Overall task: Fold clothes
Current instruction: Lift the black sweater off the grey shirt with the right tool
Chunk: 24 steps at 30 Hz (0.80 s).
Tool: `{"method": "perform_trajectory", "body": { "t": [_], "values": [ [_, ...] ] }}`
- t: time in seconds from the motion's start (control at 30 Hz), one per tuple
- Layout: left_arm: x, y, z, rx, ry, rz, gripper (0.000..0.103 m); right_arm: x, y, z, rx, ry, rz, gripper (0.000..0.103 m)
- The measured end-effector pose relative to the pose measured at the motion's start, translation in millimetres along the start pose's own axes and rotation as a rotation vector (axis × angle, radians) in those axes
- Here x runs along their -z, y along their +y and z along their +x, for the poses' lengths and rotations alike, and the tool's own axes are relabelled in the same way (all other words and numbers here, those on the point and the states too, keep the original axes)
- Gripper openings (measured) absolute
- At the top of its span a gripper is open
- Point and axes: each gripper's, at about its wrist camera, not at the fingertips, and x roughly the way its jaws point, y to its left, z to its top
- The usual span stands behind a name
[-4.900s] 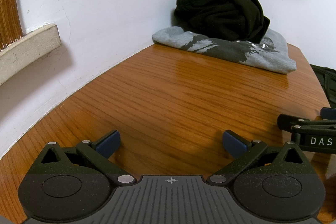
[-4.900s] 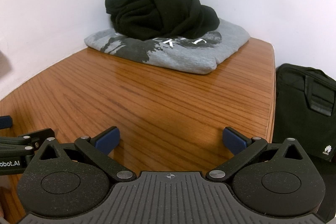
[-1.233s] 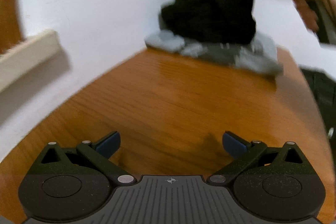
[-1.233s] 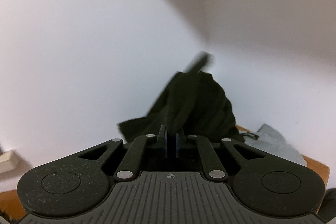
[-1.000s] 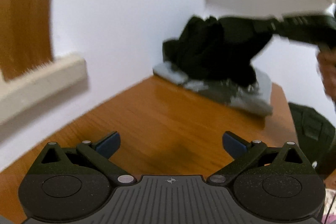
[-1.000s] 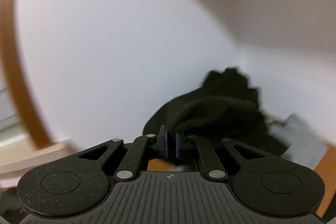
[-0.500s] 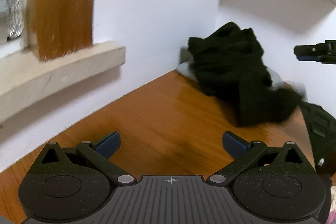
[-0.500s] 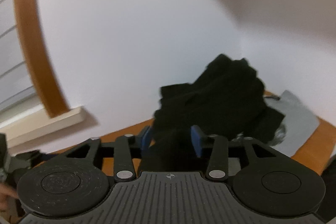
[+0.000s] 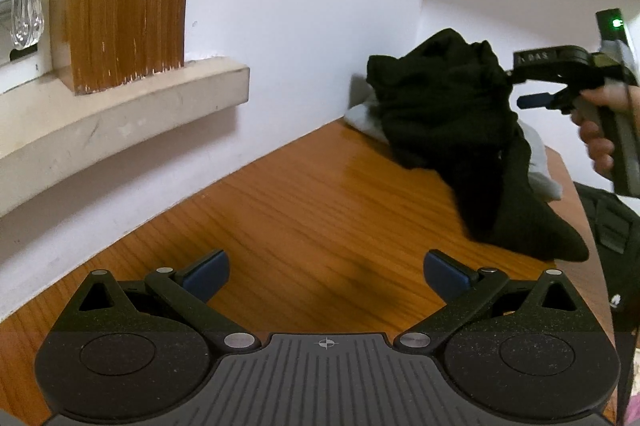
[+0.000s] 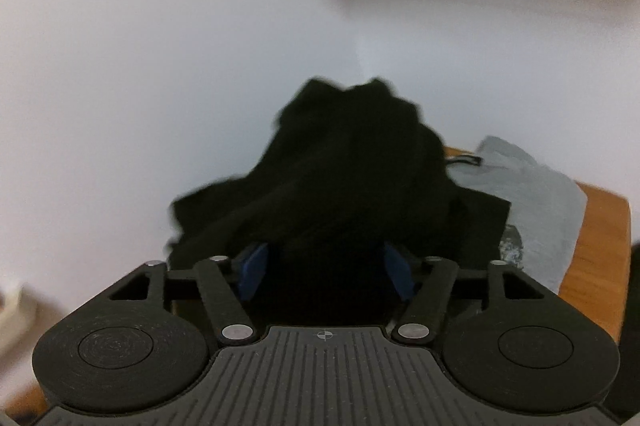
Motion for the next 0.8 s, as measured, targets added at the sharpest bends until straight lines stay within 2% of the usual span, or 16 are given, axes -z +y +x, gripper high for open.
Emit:
{"method": "perform_trajectory", "body": {
  "t": [0.1,0.13,0.17,0.2,0.27,0.37,0.5,0.53,0.63,0.67,0.73,0.8],
  "values": [
    [0.5,-0.1,1.2,0.008,0.003,-0.006,0.103,-2.1,-10.7,16.1,-0.011,0.003,0.055,0.072],
    [0.8,0.1,1.2,0.009,0.003,-0.006,0.103,-1.3,-11.3,20.3,-0.032,0.004,0.058,0.065],
    [0.7,0.3,1.9,0.006,0.004,-0.005,0.103,-0.5,-11.8,24.3,-0.056,0.004,0.061,0.040],
    [0.7,0.5,2.5,0.004,0.005,-0.003,0.103,0.7,-11.3,26.1,-0.097,0.009,0.062,0.029],
    [1.3,1.3,0.9,-0.003,0.000,-0.005,0.103,3.8,-4.9,19.9,-0.134,-0.006,0.023,0.017],
    [1.5,2.4,-2.7,-0.002,-0.013,-0.020,0.103,8.5,5.0,2.6,-0.206,-0.041,-0.044,0.014],
    [0.0,1.0,-9.3,-0.004,-0.032,-0.021,0.103,21.8,23.3,-51.3,-0.388,-0.078,-0.104,0.013],
    [-0.6,0.2,-11.3,-0.006,-0.038,-0.018,0.103,31.4,28.8,-68.7,-0.450,-0.060,-0.127,0.013],
    [-4.1,-1.3,-17.9,-0.001,-0.055,-0.009,0.103,65.0,35.5,-99.3,-0.494,0.018,-0.217,0.013],
    [-5.1,-1.4,-19.9,0.000,-0.061,-0.012,0.103,74.0,32.9,-101.7,-0.488,0.050,-0.229,0.014],
    [-7.1,-1.6,-23.9,0.003,-0.073,-0.018,0.103,89.3,23.3,-101.6,-0.418,0.100,-0.238,0.017],
    [-7.5,-3.0,-26.1,0.010,-0.075,-0.014,0.103,91.5,12.5,-107.5,-0.348,0.083,-0.230,0.025]
  ]
}}
